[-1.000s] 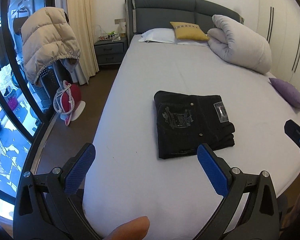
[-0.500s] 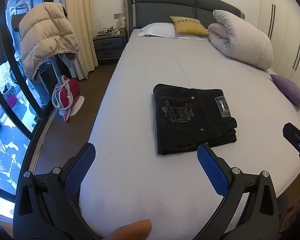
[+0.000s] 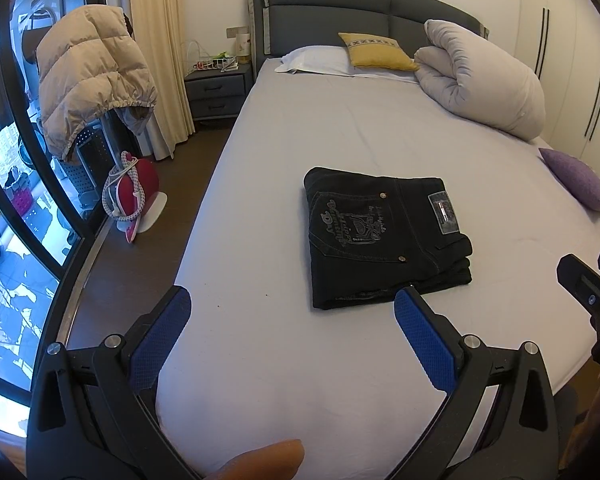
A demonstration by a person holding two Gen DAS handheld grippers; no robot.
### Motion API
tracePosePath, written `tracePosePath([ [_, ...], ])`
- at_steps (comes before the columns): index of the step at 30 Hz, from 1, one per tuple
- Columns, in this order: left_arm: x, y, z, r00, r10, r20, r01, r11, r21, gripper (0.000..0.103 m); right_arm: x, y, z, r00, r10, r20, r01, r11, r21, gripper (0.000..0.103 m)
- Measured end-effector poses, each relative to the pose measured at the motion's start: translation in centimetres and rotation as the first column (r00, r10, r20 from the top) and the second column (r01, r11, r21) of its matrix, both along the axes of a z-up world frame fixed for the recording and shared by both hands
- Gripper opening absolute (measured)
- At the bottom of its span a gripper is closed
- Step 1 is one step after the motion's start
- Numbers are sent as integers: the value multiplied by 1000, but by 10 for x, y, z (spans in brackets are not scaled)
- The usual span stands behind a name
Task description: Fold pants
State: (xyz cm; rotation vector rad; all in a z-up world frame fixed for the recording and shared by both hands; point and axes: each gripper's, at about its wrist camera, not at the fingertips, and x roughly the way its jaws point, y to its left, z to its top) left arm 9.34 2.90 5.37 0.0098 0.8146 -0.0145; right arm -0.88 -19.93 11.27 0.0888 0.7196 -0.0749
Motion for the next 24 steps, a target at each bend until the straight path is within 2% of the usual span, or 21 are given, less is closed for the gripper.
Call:
tracePosePath([
  [24,6,-8,-8,1000,-21,-3,21,1000,-2,103,1,6,-5,1000,0,-12,0,1000,6,103],
])
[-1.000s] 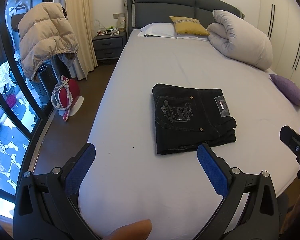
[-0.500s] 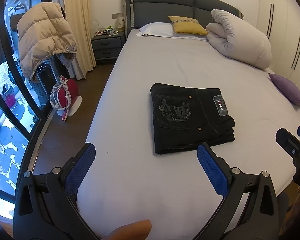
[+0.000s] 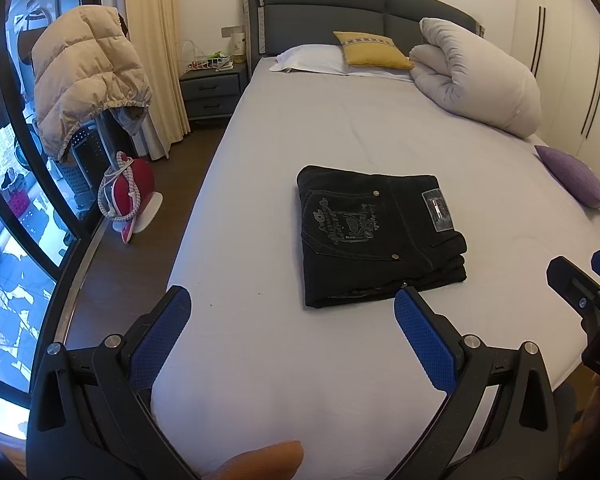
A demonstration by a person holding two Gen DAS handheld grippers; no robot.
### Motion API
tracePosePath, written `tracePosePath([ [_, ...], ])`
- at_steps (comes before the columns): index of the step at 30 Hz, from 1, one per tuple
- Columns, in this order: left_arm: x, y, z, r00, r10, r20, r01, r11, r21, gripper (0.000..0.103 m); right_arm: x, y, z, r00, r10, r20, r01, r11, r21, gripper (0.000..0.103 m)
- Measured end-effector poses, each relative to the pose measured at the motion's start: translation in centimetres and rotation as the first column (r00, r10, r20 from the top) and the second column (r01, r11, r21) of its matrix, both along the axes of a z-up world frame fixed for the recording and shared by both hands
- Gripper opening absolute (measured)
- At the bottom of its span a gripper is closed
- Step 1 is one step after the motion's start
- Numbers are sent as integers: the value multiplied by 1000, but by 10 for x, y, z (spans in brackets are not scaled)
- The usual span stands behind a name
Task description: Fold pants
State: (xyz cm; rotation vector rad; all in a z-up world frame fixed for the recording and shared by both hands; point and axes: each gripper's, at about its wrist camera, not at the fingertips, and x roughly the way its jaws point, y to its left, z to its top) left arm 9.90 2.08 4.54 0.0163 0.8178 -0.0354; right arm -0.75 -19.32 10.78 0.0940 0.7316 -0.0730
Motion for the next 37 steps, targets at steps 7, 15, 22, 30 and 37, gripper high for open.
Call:
tracePosePath([
  [7,-1,0,0,1000,2,0,-2,1000,-1,103,0,0,0,1000,0,0,0,1000,1,103],
  [15,2,-3,-4,1000,-3,-7,3,1000,-3,103,0,0,0,1000,1,-1,-1,1000,1,103],
  [22,3,-2,-5,1000,-2,-11,2,1000,-3,103,-1,0,-4,1000,1,-4,-1,1000,3,103],
  [30,4,0,-8,999,-9,-31,8,1000,-19,103,-3,1,-7,1000,2,-8,-2,1000,7,103],
  [37,5,0,-8,999,-16,-28,15,1000,-15,103,-5,1,-12,1000,1,-21,-1,1000,14,103],
])
